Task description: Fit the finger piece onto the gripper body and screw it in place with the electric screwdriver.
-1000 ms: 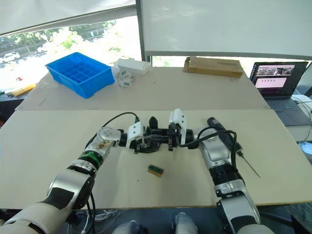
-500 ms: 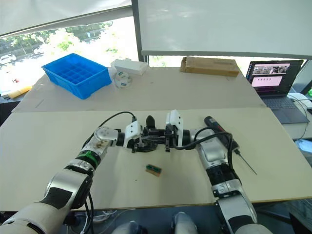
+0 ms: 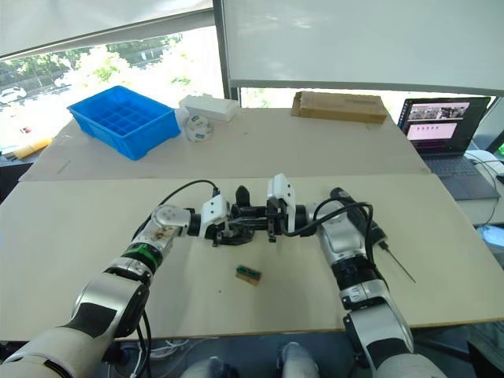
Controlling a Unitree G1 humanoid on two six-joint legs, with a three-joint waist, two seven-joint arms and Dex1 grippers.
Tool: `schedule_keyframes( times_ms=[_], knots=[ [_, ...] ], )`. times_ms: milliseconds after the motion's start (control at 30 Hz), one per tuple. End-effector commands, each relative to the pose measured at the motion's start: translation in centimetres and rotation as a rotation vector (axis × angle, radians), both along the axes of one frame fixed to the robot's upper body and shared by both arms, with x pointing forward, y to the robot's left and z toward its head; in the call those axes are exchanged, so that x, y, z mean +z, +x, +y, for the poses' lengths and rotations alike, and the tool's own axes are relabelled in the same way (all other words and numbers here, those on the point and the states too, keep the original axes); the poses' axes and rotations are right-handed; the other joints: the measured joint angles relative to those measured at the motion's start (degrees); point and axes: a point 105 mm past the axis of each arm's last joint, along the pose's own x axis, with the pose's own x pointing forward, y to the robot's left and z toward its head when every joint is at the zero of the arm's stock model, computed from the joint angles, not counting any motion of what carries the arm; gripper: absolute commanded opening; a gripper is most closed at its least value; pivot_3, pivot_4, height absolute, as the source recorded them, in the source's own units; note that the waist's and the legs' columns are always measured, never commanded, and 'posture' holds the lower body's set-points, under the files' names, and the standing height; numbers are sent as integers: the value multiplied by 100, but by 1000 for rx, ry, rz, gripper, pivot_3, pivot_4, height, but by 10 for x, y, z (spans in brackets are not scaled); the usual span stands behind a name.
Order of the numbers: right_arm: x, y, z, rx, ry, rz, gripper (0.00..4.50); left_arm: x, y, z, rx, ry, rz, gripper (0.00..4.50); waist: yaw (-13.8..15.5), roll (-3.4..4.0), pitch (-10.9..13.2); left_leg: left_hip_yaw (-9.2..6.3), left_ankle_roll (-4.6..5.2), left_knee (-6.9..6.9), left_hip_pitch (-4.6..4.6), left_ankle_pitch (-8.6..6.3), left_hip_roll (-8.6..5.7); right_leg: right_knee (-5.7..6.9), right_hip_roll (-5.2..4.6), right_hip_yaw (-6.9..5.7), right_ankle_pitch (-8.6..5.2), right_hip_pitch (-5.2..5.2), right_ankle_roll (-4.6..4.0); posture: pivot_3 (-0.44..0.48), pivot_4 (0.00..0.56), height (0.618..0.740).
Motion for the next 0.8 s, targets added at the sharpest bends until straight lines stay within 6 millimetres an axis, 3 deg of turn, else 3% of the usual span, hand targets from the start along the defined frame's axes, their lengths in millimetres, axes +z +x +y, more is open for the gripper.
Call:
schedule_keyframes(
  times_ms=[33,300,667,800],
  knots=[
    [-30,2,-1,-30,-103,71,358,17,1,-16,-54,-23,-71,2366,3,0,0,0,0,0,0,0,0,0,-1,0,0,0,0,0,150,738],
    [-47,-1,-17,-53,-82,72,358,18,2,-13,-50,-15,-73,2366,26,0,0,-3,0,-1,0,0,-1,-1,-9,-1,0,3,0,0,150,738],
    [-57,-13,-10,71,-135,220,358,22,5,-10,-40,-6,-85,2366,44,0,0,-7,3,-3,1,-2,-3,-6,-14,1,0,6,0,0,150,738],
    [-66,-4,-15,-2,-203,227,358,23,6,-9,-33,-6,-87,2366,44,0,0,-10,3,-13,1,-2,-3,-12,-16,2,0,6,0,0,150,738]
  ],
)
